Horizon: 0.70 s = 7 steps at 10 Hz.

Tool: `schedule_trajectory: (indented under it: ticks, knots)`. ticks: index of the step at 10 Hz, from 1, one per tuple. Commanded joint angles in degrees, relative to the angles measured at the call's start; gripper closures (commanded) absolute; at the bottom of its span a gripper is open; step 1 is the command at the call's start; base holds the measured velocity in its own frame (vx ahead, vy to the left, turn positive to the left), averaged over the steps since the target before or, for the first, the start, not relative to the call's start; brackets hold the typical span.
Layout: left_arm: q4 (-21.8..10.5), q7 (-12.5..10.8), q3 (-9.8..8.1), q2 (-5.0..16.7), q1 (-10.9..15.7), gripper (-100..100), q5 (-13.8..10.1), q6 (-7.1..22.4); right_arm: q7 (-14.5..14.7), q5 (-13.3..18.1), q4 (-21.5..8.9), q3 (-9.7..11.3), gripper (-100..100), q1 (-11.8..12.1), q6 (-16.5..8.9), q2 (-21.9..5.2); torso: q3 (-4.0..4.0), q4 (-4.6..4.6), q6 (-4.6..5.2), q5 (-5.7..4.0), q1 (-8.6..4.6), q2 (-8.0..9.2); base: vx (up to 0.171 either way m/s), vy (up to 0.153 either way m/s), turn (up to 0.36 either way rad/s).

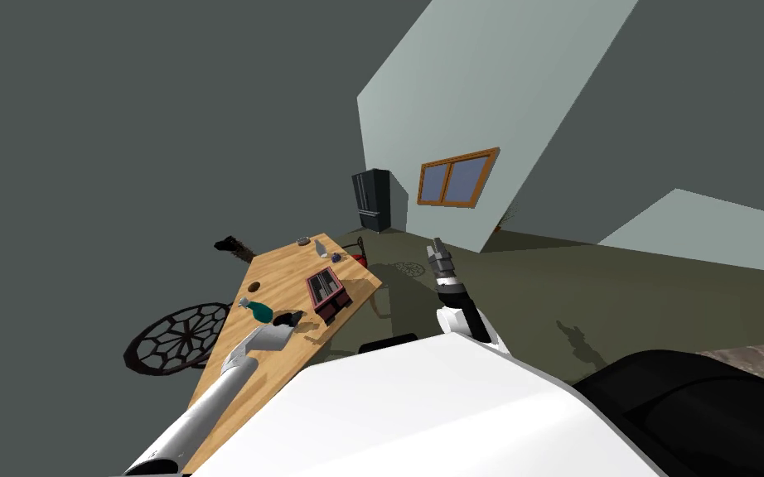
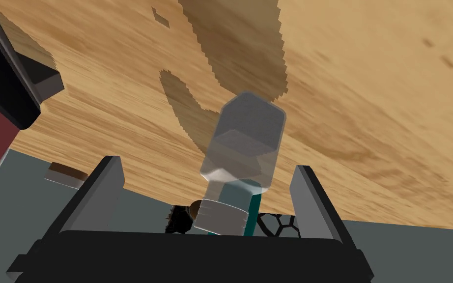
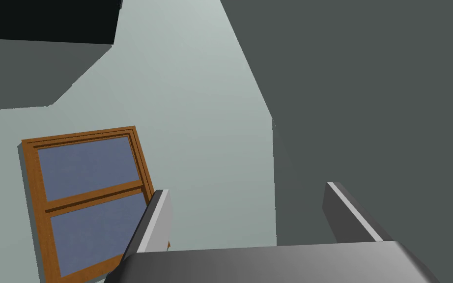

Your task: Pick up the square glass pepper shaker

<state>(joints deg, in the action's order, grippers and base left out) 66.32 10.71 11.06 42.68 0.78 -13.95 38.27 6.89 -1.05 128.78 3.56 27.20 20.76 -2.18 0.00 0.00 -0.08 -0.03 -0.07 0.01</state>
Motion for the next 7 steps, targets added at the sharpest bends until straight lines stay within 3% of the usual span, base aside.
schedule_trajectory:
  ticks: [1, 3, 4, 5, 6, 7]
  knots:
    - [-1.4, 0.3, 0.19, 1.3, 0.4, -100, -0.5, 1.9, 0.0, 0.0, 0.0, 0.0, 0, 0.0, 0.0, 0.0, 0.00, 0.00, 0.00, 0.00, 0.00, 0.00, 0.009, -0.014, -0.070]
    - [-3.4, 0.5, 0.52, 2.4, 1.3, -100, -0.8, 3.5, 0.0, 0.0, 0.0, 0.0, 0, 0.0, 0.0, 0.0, 0.00, 0.00, 0.01, 0.00, 0.02, 0.00, 0.009, -0.013, -0.085]
    - [-3.3, 0.5, 0.50, 1.8, 1.3, -100, -0.5, 2.6, 0.0, 0.0, 0.0, 0.0, 0, 0.0, 0.0, 0.0, 0.00, 0.00, 0.00, 0.00, 0.02, 0.00, 0.005, -0.004, -0.017]
    - [-3.3, 0.5, 0.51, 1.8, 1.3, 0, -0.5, 2.8, 0.0, 0.0, 0.0, 0.0, 0, 0.0, 0.0, 0.0, 0.01, 0.00, -0.02, 0.01, 0.04, 0.02, 0.000, 0.000, 0.000]
    - [-5.1, 0.4, 0.32, 0.9, 1.4, -100, 0.4, 1.4, 0.0, 0.0, 0.0, 0.0, 0, 0.0, 0.0, 0.0, 0.02, 0.01, -0.01, 0.02, 0.06, 0.04, 0.020, 0.022, -0.032]
    - [-5.9, 0.3, 0.22, 0.4, 1.4, -100, 0.8, 0.7, 0.0, 0.0, 0.0, 0.0, 0, 0.0, 0.0, 0.0, -0.01, 0.00, -0.01, 0.03, 0.13, -0.01, 0.038, 0.042, -0.037]
